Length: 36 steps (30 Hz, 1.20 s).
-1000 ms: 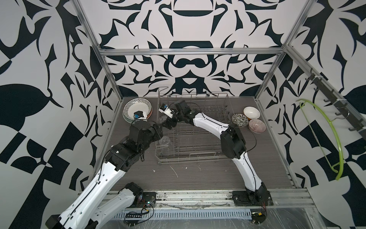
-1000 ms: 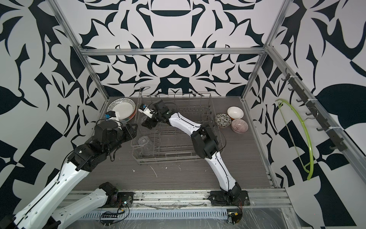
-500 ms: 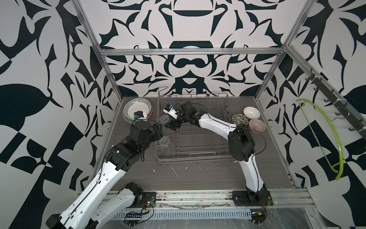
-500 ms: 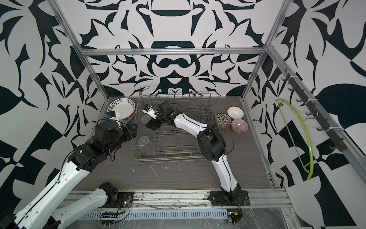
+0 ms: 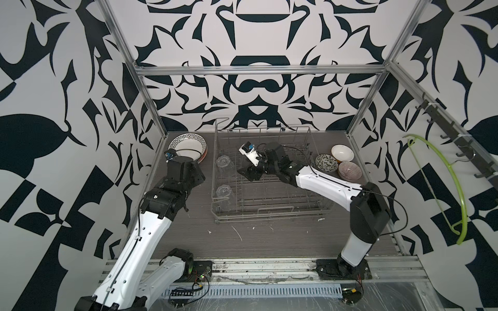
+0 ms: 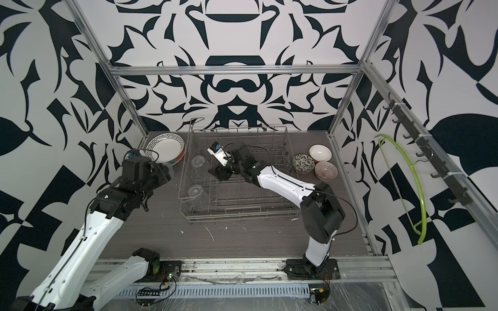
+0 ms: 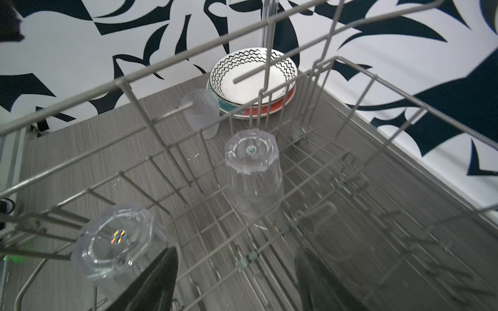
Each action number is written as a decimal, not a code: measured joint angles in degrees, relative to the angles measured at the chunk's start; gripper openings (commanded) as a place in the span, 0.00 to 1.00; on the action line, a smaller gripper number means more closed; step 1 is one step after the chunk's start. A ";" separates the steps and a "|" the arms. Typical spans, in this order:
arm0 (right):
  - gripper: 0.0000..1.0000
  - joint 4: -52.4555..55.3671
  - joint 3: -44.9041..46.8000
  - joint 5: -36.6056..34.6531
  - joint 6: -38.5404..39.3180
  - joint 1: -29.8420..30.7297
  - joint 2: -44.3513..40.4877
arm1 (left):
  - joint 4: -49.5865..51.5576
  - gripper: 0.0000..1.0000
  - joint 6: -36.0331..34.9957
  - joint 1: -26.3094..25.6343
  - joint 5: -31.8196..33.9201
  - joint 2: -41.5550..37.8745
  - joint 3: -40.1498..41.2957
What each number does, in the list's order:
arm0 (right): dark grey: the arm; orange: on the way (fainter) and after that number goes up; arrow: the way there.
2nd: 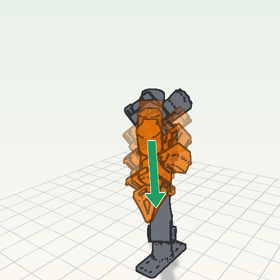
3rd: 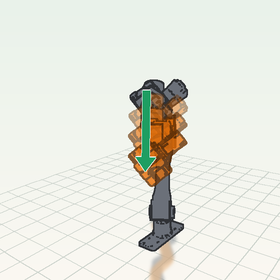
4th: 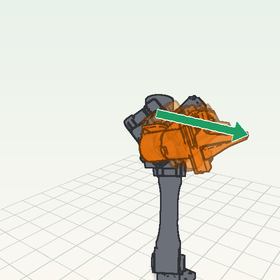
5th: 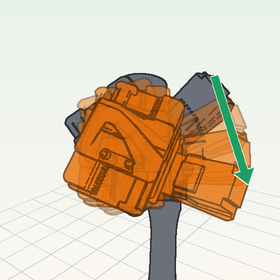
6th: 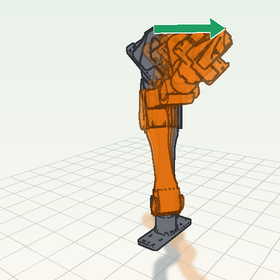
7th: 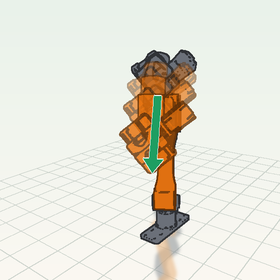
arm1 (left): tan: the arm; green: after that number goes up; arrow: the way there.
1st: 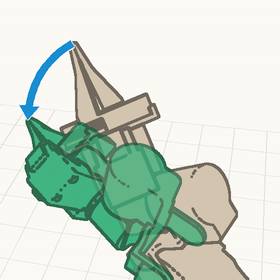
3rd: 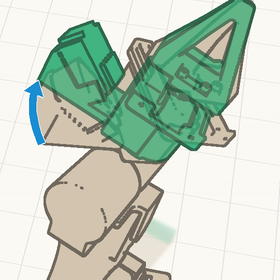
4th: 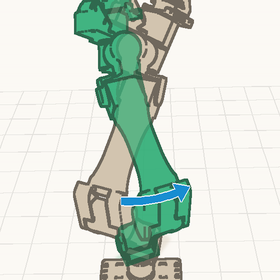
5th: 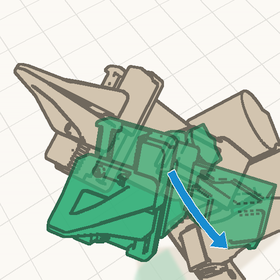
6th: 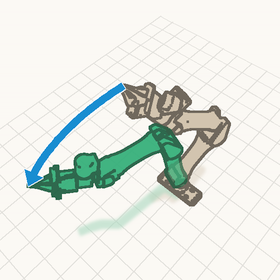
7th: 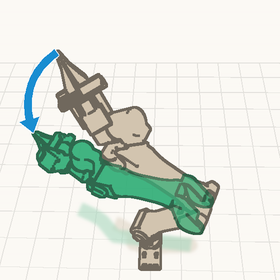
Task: Load bowls into a dish rack
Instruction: Flip the distractor at the dish rack, then pick up the distractor at the center of the board.
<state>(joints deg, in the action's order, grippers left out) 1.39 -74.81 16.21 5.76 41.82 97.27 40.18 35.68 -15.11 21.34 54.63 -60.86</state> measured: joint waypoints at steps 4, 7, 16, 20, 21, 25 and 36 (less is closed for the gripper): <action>0.67 0.48 7.02 -3.13 -3.85 1.16 -8.61 | -0.39 0.57 -1.44 8.55 -3.93 5.31 -0.09; 0.65 0.74 11.23 -4.55 -7.13 3.56 -15.19 | -1.92 0.56 -1.70 13.11 -6.64 10.23 -0.04; 0.62 2.97 17.29 -14.60 -11.30 17.49 -19.74 | -6.95 0.52 -2.21 18.47 -11.61 25.18 -0.24; 0.62 0.48 20.98 -17.49 -14.01 18.99 -21.55 | -7.54 0.51 -2.75 19.71 -12.52 30.88 -2.43; 0.62 -0.31 21.84 -18.27 -14.53 19.30 -22.21 | -7.89 0.51 -2.84 20.04 -12.81 31.93 -2.97; 0.62 -1.84 24.74 -19.89 -16.06 19.96 -25.22 | -9.14 0.50 -3.13 21.73 -13.97 34.56 -4.42; 0.62 -1.44 27.87 -21.64 -16.81 20.31 -29.75 | -10.54 0.46 -3.48 22.71 -16.59 41.97 -8.57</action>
<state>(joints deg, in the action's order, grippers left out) -0.05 -46.94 -5.43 -11.05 62.13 67.53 29.65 32.21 7.60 4.75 96.60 -69.43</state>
